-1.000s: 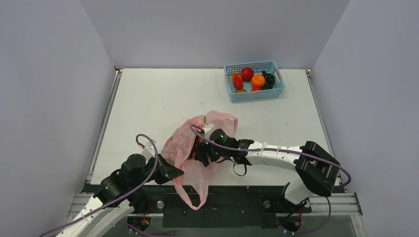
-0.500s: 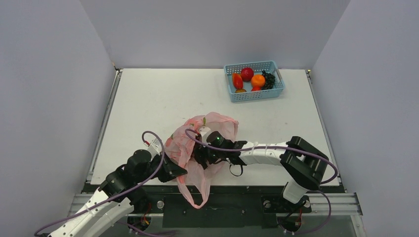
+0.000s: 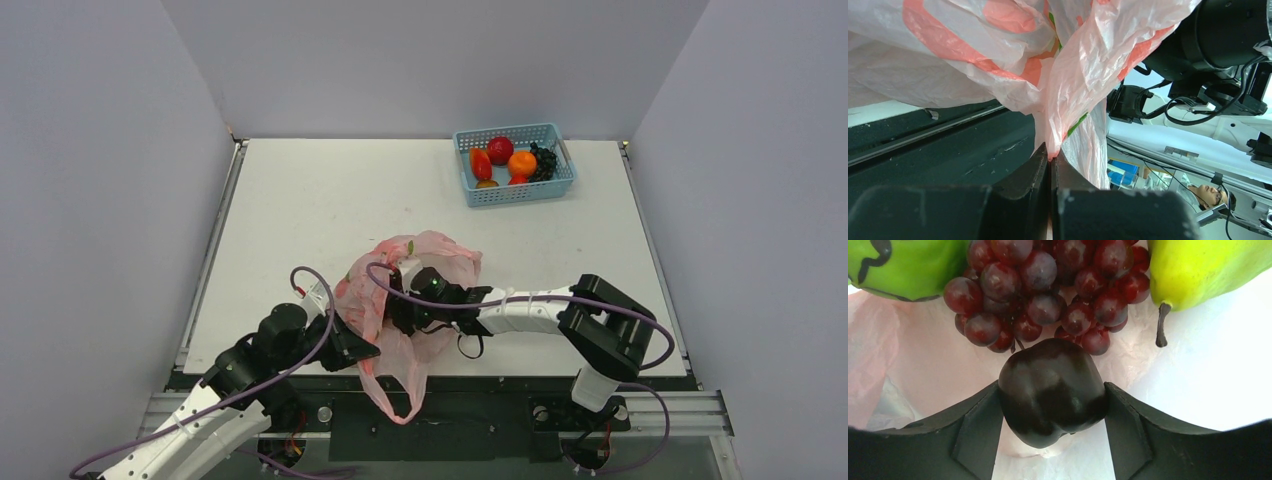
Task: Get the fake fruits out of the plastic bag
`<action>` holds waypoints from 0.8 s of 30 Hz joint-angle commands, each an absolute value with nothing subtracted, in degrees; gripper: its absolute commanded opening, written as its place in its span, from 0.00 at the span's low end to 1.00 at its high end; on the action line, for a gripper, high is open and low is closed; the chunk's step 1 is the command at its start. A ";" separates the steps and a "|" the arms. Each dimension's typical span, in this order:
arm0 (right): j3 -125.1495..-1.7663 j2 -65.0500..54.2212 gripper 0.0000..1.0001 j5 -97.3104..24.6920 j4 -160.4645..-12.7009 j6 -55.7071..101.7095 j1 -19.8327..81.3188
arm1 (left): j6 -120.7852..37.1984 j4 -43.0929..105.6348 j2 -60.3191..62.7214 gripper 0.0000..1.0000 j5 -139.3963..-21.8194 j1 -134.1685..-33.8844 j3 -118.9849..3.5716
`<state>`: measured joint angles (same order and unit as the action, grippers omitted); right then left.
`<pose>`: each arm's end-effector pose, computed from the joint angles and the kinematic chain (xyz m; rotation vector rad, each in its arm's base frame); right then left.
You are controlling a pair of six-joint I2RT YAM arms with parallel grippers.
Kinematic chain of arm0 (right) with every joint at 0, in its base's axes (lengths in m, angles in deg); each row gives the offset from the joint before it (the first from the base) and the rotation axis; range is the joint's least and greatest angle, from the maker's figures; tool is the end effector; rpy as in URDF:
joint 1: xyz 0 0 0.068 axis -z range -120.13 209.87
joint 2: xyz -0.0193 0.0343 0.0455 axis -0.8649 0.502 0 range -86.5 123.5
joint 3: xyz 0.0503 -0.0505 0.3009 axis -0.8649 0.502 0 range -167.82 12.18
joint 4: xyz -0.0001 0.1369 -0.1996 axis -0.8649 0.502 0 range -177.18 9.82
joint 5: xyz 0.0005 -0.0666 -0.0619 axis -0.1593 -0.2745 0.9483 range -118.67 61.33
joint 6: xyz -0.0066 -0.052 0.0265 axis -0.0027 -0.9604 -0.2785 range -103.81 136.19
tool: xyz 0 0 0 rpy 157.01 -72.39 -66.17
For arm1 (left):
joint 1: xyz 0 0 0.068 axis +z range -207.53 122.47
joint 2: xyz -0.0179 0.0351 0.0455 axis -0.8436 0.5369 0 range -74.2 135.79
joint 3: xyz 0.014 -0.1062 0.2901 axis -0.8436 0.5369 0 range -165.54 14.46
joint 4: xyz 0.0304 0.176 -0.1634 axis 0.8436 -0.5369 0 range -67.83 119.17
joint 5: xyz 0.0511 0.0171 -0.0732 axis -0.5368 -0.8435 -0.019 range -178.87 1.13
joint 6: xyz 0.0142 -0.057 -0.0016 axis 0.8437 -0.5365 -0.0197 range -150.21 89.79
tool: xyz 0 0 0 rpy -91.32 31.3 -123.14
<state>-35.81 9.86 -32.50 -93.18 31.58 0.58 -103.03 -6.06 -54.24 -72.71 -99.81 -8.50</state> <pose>0.1677 0.2880 0.2069 -0.9393 2.2351 0.7136 0.0324 -0.0454 0.2268 -0.4668 2.4503 -1.3471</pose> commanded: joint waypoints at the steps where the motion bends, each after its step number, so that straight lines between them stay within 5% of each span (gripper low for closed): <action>1: -38.23 8.05 0.50 -27.66 -95.81 30.78 -0.44 | -102.29 -5.72 -54.37 0.00 -71.17 -99.63 -9.06; 7: -38.27 2.94 0.29 -29.08 -93.24 31.02 -0.36 | -102.06 -5.89 -53.97 0.00 -71.93 -99.69 -8.61; 24: -34.75 -20.97 0.05 -40.00 -76.86 33.86 0.79 | -100.79 -1.08 -52.36 0.00 -74.49 -99.70 -9.73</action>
<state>-35.00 -15.93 -34.95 -81.86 33.38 -0.05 -101.83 -4.48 -52.23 -72.60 -99.81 -8.37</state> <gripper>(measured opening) 0.613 0.004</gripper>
